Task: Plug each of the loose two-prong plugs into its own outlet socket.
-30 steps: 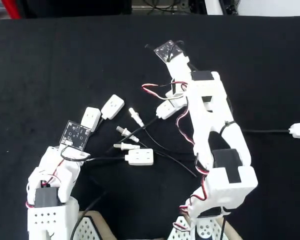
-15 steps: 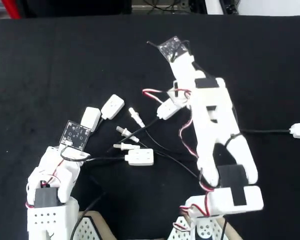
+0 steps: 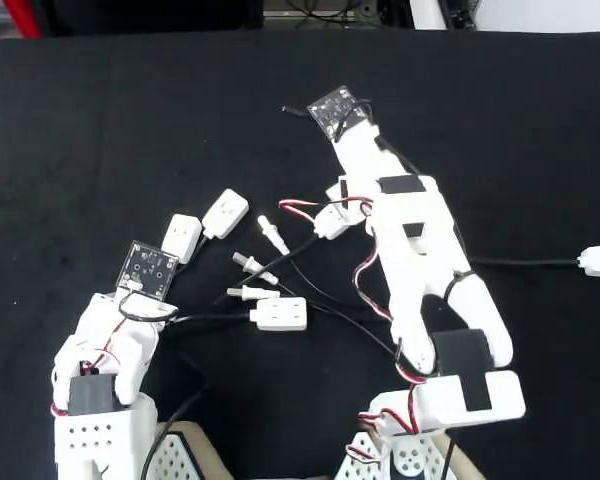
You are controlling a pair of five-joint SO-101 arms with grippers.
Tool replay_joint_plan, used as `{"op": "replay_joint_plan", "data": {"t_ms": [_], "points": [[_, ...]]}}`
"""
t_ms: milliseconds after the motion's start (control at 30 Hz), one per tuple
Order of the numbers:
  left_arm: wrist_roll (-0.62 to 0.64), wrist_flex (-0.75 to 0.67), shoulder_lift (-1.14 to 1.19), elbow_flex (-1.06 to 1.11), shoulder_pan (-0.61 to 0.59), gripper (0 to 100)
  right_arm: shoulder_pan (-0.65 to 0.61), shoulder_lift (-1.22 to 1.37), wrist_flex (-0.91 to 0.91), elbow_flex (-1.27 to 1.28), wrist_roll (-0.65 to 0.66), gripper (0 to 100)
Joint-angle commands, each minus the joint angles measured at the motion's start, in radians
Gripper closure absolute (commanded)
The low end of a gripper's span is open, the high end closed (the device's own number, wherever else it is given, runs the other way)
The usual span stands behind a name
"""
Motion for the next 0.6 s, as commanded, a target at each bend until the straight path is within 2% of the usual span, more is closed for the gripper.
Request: {"op": "replay_joint_plan", "data": {"t_ms": [0, 567], "points": [[-0.012, -0.023, -0.003, 0.019, -0.008, 97, -0.014, -0.001, -0.018, -0.01, 0.0, 98.7], [-0.012, -0.025, -0.003, 0.019, -0.008, 97, -0.012, -0.008, 0.025, 0.021, 0.002, 98.7]]}}
